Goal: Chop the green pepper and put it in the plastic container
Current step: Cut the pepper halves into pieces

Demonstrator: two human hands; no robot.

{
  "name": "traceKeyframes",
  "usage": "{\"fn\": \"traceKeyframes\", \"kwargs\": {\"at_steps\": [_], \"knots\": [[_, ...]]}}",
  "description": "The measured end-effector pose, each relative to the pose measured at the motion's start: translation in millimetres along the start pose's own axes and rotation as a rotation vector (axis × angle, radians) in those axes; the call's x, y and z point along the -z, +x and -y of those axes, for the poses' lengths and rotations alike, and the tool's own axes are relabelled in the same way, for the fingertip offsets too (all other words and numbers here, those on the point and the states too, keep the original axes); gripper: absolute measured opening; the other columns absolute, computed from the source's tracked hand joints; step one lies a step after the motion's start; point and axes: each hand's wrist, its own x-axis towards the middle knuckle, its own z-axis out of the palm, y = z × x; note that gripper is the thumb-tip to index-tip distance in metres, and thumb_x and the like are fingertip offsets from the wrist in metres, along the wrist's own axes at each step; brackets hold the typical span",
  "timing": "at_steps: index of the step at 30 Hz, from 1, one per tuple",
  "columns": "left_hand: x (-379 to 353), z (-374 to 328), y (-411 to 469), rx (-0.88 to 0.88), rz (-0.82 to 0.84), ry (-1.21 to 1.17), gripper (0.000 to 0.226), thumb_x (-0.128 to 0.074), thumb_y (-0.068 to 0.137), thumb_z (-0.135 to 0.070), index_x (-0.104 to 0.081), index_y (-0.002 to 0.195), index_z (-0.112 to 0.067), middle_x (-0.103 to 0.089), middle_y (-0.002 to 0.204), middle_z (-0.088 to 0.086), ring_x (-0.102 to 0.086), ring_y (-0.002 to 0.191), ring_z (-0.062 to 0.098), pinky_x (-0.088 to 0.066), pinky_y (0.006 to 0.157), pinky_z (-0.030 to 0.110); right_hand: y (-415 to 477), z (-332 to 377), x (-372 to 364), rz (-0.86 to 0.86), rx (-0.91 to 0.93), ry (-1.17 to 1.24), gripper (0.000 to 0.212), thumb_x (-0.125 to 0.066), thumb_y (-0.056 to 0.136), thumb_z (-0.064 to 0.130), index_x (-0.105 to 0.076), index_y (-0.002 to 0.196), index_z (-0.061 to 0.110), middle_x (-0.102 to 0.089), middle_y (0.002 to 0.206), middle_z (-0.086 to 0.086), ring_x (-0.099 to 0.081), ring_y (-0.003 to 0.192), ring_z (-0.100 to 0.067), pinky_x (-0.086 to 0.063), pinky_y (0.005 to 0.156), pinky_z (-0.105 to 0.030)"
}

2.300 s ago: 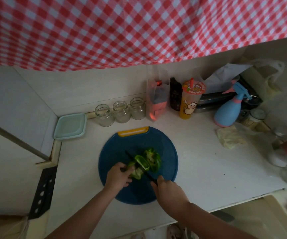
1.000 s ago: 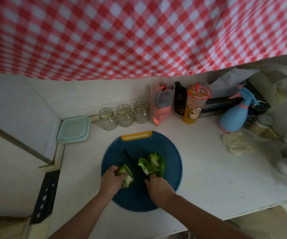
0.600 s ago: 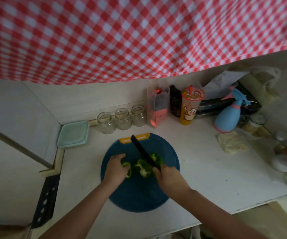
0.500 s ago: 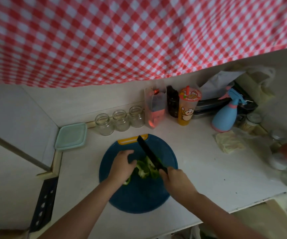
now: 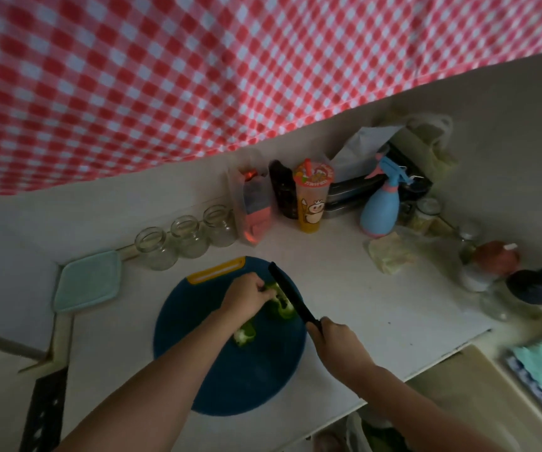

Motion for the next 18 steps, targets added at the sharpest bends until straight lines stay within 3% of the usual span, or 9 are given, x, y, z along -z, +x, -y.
{"fn": "traceKeyframes", "kwargs": {"at_steps": [2,4,7,9,12,14,18], "knots": [[2,-4,4,0.082,0.079,-0.088,0.024,-0.066,0.086,-0.025,-0.056,0.104,-0.013,-0.063,0.085,0.005,-0.062,0.069,0.016,-0.054,0.061,0.030,0,0,0,0.003,-0.009,0.007,0.034,-0.032,0.101,0.043,-0.046,0.087,0.015,-0.064,0.092,-0.012,-0.062,0.085,-0.031,-0.039,0.064,-0.029],[4,-6,5,0.153,0.181,-0.133,0.037,-0.063,0.087,-0.020,-0.048,0.121,-0.015,-0.062,0.090,0.006,-0.062,0.063,0.014,-0.051,0.052,0.023,1,2,0,0.015,-0.014,0.031,0.035,-0.032,0.101,0.043,-0.046,0.085,0.015,-0.060,0.086,-0.010,-0.059,0.079,-0.029,-0.037,0.063,-0.028],[5,-6,6,0.222,0.237,-0.148,0.033,-0.060,0.089,-0.018,-0.047,0.119,-0.017,-0.061,0.103,0.013,-0.065,0.061,0.016,-0.054,0.054,0.024,4,6,2,0.047,-0.015,0.053,0.037,-0.032,0.101,0.043,-0.048,0.085,0.014,-0.056,0.082,-0.006,-0.053,0.071,-0.023,-0.040,0.061,-0.029],[5,-4,6,0.294,0.233,-0.204,0.023,-0.060,0.090,-0.018,-0.048,0.108,-0.011,-0.063,0.092,0.016,-0.065,0.058,0.019,-0.055,0.053,0.026,5,9,2,0.054,-0.007,0.067,0.038,-0.032,0.100,0.044,-0.048,0.083,0.014,-0.055,0.080,-0.005,-0.056,0.072,-0.026,-0.041,0.060,-0.030],[0,4,2,0.395,0.245,-0.258,0.034,-0.062,0.089,-0.020,-0.056,0.105,0.009,-0.063,0.068,0.017,-0.064,0.048,0.018,-0.051,0.043,0.024,2,13,-1,0.044,0.002,0.099,0.037,-0.033,0.100,0.043,-0.042,0.072,0.021,-0.050,0.070,0.002,-0.054,0.065,-0.021,-0.039,0.058,-0.028],[-6,9,-4,0.420,0.228,-0.325,0.038,-0.062,0.089,-0.018,-0.054,0.105,0.015,-0.063,0.066,0.018,-0.063,0.046,0.018,-0.051,0.042,0.023,0,15,-3,0.032,-0.001,0.120,0.037,-0.033,0.100,0.044,-0.043,0.073,0.021,-0.049,0.068,0.004,-0.049,0.057,-0.014,-0.040,0.056,-0.029],[-16,14,-13,0.412,0.170,-0.440,0.034,-0.062,0.088,-0.011,-0.054,0.107,0.016,-0.063,0.066,0.020,-0.063,0.043,0.018,-0.054,0.045,0.026,-6,13,-10,-0.006,0.019,0.098,0.037,-0.034,0.100,0.043,-0.046,0.080,0.015,-0.056,0.077,-0.004,-0.050,0.066,-0.019,-0.036,0.060,-0.027]]}}
